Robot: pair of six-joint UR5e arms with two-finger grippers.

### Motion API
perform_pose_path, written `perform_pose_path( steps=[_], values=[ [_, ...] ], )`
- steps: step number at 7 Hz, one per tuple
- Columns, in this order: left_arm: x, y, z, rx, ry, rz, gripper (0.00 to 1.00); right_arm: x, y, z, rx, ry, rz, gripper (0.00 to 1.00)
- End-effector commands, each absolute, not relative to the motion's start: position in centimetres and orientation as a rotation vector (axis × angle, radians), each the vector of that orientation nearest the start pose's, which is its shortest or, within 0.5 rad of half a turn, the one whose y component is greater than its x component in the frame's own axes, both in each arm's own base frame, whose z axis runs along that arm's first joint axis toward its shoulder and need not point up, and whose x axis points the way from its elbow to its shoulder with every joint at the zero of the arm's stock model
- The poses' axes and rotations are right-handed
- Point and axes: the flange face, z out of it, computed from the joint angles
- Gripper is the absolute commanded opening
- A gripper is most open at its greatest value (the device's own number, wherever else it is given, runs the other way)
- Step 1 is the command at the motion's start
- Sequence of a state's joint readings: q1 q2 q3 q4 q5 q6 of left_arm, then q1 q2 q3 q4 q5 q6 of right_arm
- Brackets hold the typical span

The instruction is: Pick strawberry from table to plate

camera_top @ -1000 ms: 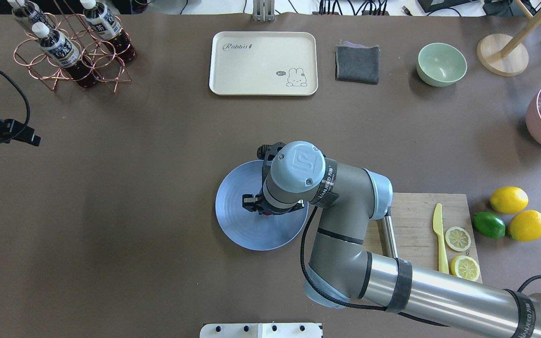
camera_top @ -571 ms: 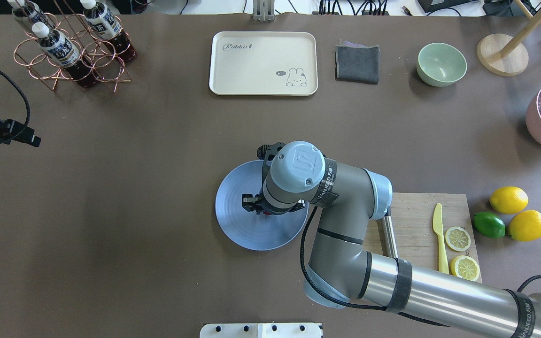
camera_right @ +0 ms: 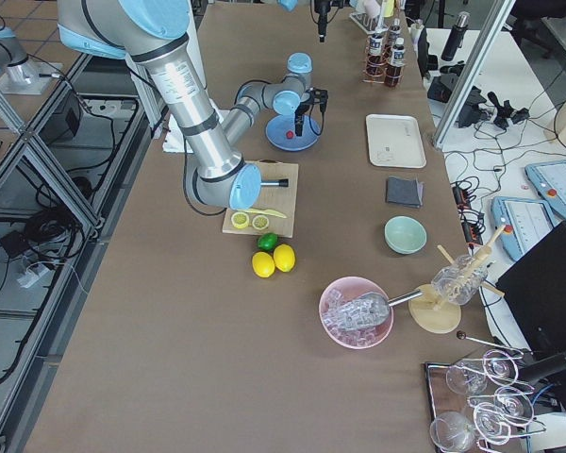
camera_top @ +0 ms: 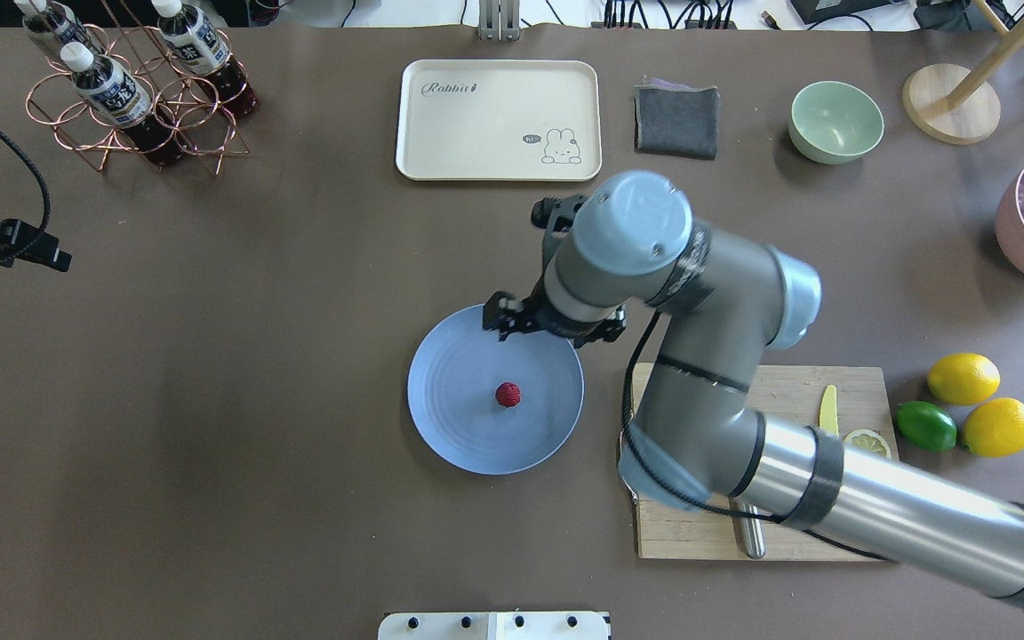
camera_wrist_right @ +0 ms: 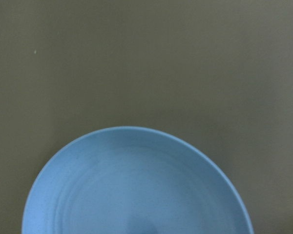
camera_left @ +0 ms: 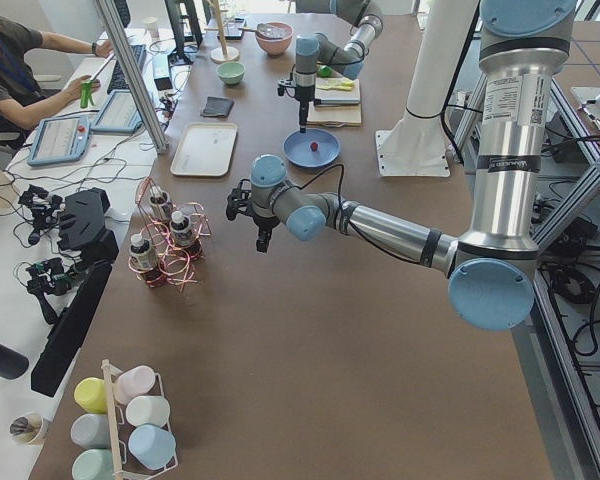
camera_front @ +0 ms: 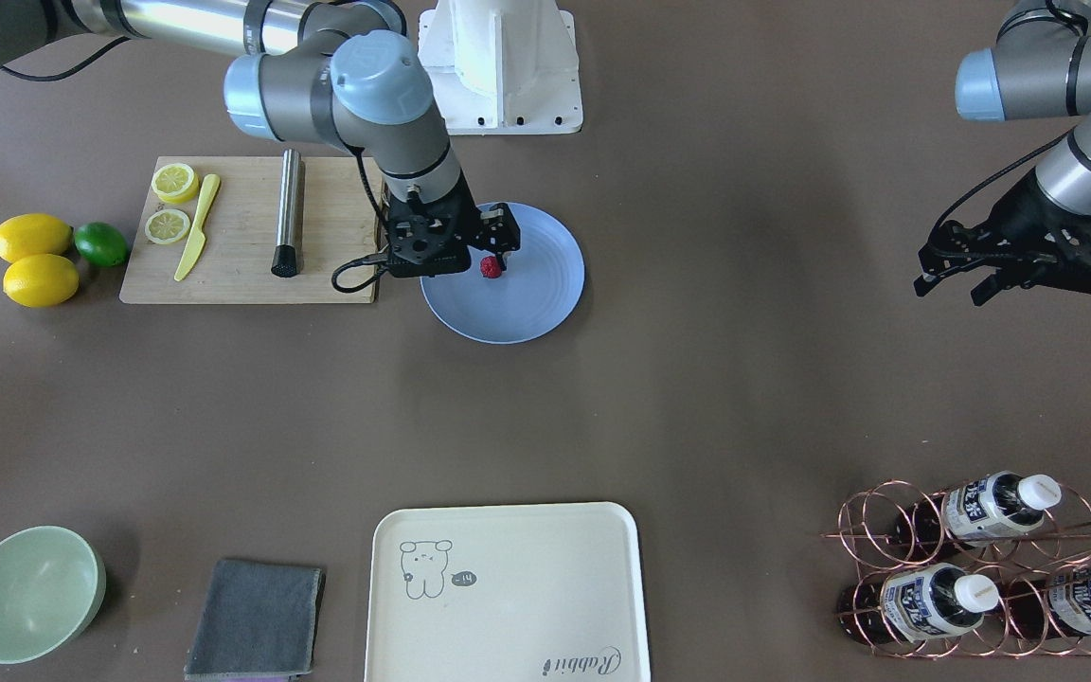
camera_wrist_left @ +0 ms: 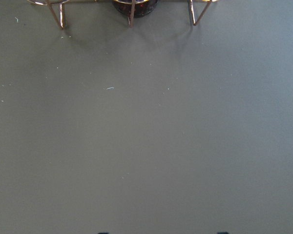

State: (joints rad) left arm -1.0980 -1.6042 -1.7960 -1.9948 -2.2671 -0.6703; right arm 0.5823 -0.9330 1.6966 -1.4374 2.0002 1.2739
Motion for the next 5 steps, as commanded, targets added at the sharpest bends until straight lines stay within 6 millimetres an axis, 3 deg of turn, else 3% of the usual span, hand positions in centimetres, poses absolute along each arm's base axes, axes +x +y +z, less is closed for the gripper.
perform_pose_path(
  steps=[1,2,3,4,5],
  values=[
    [12.8,-50.9,49.6,0.179,0.889,0.034,0.8,-33.7,-52.7,27.6,0.025,-0.973,0.014,1.0],
    [9.1,-51.6,50.4,0.187,0.86,0.071,0.8,-24.8,-55.1,33.8,0.052,-0.972,-0.055,1.0],
    [4.8,-51.9,51.3,0.179,0.846,0.08,0.8,-17.7,-55.7,40.4,0.083,-0.954,-0.121,1.0],
    [1.8,-51.8,52.2,0.154,0.848,0.089,0.8,-11.6,-54.9,48.8,0.095,-0.896,-0.182,1.0],
    [0.4,-51.2,53.7,0.132,0.833,0.115,0.8,-5.3,-54.4,56.6,0.111,-0.86,-0.252,1.0]
  ],
)
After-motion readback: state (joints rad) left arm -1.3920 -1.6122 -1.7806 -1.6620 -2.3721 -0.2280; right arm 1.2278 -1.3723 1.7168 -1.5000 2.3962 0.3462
